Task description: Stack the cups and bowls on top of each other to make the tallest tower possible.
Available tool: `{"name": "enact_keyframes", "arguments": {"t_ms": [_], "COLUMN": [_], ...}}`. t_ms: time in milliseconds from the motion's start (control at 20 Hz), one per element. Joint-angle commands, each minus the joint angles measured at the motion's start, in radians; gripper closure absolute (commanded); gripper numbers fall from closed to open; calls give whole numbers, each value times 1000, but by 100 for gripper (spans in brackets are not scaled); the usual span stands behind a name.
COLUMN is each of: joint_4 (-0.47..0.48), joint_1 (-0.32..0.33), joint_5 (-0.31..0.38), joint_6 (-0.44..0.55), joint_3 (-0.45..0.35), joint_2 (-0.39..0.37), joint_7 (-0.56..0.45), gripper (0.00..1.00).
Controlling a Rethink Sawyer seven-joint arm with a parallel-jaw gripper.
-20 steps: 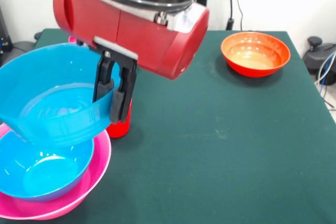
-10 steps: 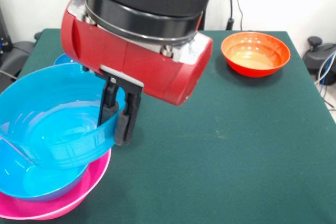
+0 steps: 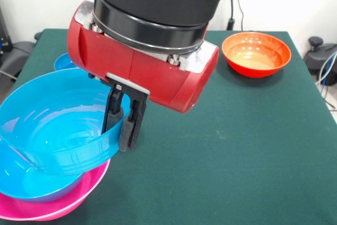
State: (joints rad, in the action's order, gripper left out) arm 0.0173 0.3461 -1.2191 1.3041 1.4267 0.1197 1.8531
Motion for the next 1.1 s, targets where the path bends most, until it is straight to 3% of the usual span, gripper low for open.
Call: {"name": "enact_keyframes", "arguments": {"t_ms": [50,650,1100], "joint_4": [6,9,11], "joint_1": [23,32,47], "joint_5": [-17,-27,-82], "joint_6": [-19,-36,-40], "joint_3": [49,61,115], "joint_2": [-2,4,0], "joint_7": [-330,-356,-377], "gripper": [100,100,100]}}
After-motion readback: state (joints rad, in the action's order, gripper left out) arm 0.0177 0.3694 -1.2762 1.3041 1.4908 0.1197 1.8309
